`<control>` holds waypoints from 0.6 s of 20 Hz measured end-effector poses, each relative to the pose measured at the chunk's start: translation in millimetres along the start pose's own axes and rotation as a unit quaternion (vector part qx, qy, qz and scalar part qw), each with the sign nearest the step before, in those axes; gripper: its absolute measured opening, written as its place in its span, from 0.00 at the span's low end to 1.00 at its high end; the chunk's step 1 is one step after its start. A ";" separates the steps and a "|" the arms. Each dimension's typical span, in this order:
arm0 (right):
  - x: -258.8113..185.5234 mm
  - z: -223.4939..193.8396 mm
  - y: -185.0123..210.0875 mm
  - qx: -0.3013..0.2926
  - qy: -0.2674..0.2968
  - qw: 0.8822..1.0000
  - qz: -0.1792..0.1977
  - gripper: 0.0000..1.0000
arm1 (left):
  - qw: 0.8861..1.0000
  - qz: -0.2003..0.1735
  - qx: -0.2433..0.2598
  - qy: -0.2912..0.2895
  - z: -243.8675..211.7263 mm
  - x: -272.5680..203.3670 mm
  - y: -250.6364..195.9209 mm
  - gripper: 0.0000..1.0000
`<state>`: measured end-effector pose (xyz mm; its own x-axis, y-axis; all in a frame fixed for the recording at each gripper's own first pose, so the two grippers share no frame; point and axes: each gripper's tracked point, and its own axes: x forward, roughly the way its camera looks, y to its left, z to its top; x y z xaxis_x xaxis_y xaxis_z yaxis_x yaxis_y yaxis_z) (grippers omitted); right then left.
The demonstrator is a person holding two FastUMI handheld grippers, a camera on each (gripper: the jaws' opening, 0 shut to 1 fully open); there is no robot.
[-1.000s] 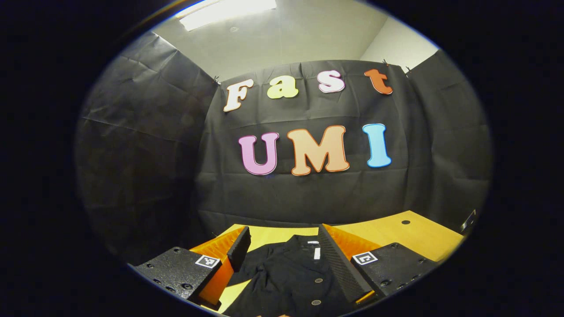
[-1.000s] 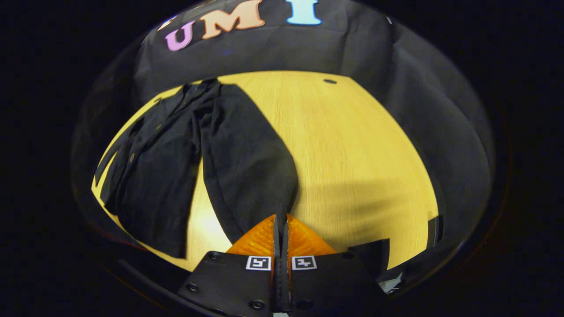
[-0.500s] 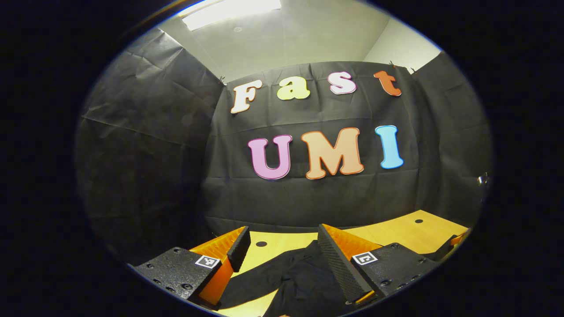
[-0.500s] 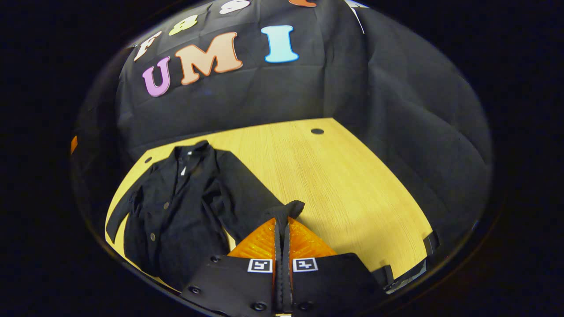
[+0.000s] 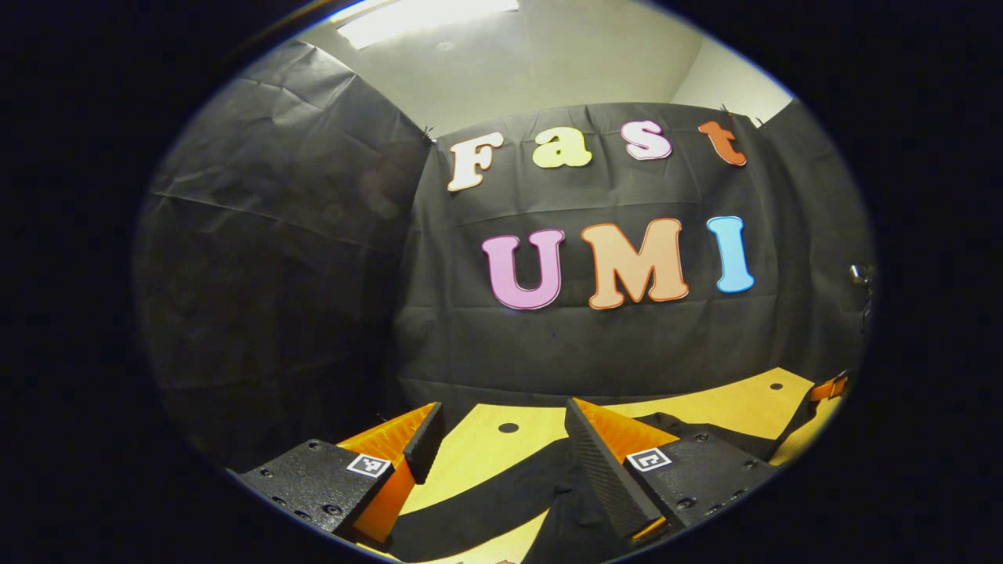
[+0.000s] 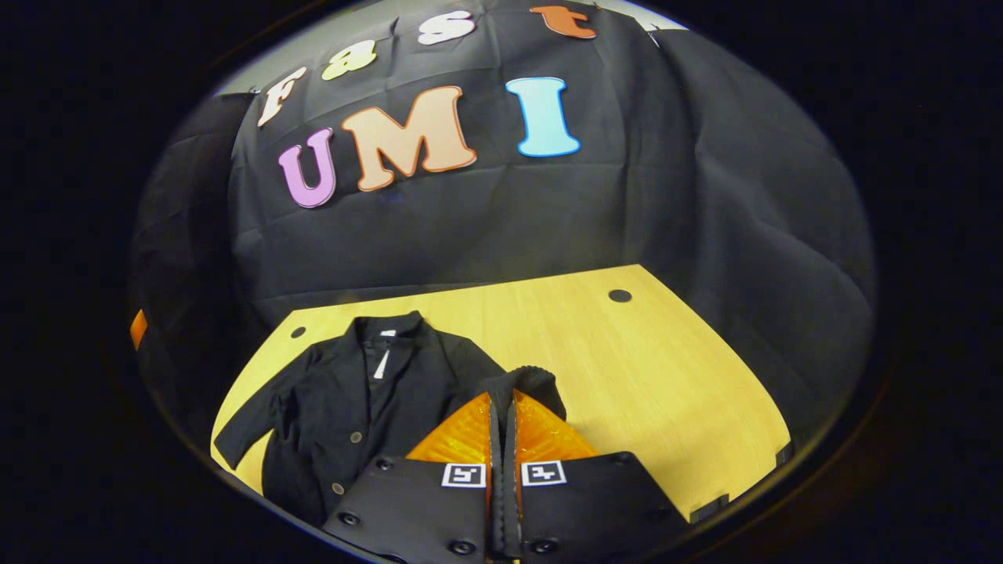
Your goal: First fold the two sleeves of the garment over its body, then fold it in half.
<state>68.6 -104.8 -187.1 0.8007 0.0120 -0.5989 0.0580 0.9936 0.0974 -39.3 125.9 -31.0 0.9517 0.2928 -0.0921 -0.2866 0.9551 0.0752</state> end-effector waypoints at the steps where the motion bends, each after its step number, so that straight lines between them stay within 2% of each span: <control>1: 0.3 5.8 12.3 -0.003 -0.009 1.000 0.006 0.02 | 1.000 0.005 0.002 0.002 -2.9 1.0 9.0 0.93; 4: -1.3 23.3 51.2 -0.026 -0.044 0.998 0.023 0.02 | 1.000 0.014 0.006 0.007 -10.3 2.0 33.4 0.93; 5: -3.0 28.5 64.5 -0.038 -0.059 0.997 0.028 0.02 | 1.000 0.016 0.007 0.009 -11.7 4.5 40.5 0.99; 6: -3.6 31.5 77.8 -0.050 -0.067 0.996 0.033 0.02 | 1.000 0.018 0.006 0.010 -13.0 6.7 47.2 1.00; 8: -1.1 33.6 104.4 -0.065 -0.075 0.994 0.043 0.05 | 1.000 0.019 0.006 0.013 -17.6 11.0 60.6 1.00; 12: 2.7 37.2 144.2 -0.077 -0.083 0.992 0.055 0.02 | 1.000 0.017 0.006 0.020 -25.6 20.1 79.6 0.99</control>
<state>101.3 34.2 -145.1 0.8849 0.1151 -0.4513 -0.1165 0.9929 0.0248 -45.8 208.9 -52.2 0.9363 0.3268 -0.1286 -0.3171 0.9441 0.0907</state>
